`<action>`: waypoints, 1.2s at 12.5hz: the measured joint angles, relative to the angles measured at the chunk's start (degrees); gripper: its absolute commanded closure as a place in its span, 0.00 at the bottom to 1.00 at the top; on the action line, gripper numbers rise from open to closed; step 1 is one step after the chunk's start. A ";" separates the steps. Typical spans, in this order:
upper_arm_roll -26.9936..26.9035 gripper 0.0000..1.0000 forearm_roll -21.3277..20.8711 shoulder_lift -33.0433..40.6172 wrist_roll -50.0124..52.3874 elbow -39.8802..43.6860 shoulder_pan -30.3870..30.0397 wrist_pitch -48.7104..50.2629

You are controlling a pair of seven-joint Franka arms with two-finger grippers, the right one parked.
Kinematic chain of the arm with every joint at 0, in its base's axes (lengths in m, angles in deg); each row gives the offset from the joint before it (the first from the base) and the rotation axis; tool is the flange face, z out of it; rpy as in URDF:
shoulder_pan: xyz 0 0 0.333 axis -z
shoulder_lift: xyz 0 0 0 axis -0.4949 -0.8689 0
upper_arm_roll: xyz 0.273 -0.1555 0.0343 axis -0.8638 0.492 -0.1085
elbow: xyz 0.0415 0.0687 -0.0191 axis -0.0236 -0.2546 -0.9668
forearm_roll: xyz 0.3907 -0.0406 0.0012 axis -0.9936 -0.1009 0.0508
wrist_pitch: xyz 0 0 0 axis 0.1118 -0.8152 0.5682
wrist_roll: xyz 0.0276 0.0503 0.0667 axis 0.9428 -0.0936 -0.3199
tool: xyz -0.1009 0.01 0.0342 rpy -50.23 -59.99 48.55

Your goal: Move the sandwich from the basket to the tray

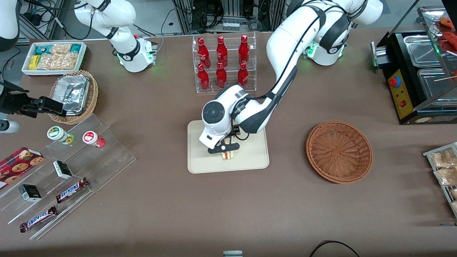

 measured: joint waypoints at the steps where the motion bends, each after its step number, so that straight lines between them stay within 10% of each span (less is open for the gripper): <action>1: -0.06 0.00 0.00 0.99 0.00 0.35 -0.02 0.92; 15: -0.91 0.00 -0.04 24.72 -19.61 -13.13 -17.90 14.89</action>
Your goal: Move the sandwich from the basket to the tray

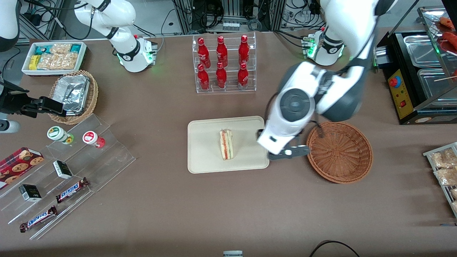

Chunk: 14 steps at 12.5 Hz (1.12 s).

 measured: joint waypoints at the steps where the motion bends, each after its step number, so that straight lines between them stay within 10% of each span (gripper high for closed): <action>1: 0.00 0.00 0.26 2.02 -3.01 -2.09 -1.86 0.01; 14: 0.87 0.00 2.50 23.15 -35.84 -14.26 -23.16 14.35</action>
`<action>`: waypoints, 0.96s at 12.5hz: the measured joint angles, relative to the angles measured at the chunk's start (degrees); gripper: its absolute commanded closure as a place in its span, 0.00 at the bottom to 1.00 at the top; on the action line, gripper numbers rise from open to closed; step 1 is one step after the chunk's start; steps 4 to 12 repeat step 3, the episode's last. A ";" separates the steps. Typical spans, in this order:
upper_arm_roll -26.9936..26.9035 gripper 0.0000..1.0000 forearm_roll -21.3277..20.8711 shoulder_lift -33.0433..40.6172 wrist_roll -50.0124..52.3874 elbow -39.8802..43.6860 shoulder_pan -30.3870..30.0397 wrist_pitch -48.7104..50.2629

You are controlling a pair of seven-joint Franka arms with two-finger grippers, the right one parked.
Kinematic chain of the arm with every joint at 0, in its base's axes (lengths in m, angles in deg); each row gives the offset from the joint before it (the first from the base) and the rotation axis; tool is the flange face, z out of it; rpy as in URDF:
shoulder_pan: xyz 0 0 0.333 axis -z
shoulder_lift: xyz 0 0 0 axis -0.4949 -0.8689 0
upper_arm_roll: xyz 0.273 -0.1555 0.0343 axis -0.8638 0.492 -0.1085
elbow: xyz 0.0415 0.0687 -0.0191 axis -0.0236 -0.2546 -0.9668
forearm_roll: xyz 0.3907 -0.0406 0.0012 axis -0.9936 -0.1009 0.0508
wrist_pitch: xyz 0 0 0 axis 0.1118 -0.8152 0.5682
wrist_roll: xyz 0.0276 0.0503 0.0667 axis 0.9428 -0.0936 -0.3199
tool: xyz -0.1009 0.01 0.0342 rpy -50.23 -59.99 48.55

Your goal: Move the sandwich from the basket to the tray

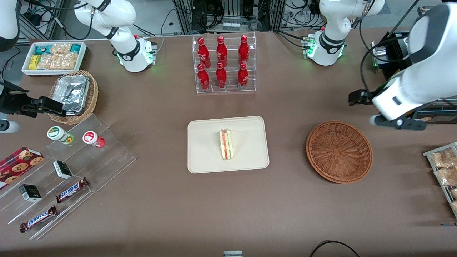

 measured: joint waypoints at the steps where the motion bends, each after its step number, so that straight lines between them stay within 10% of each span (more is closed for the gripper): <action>1: 0.04 0.00 -0.01 1.11 -0.66 -0.08 -0.99 0.64; 12: 0.03 0.00 -0.24 3.04 -1.91 -0.22 -2.27 2.05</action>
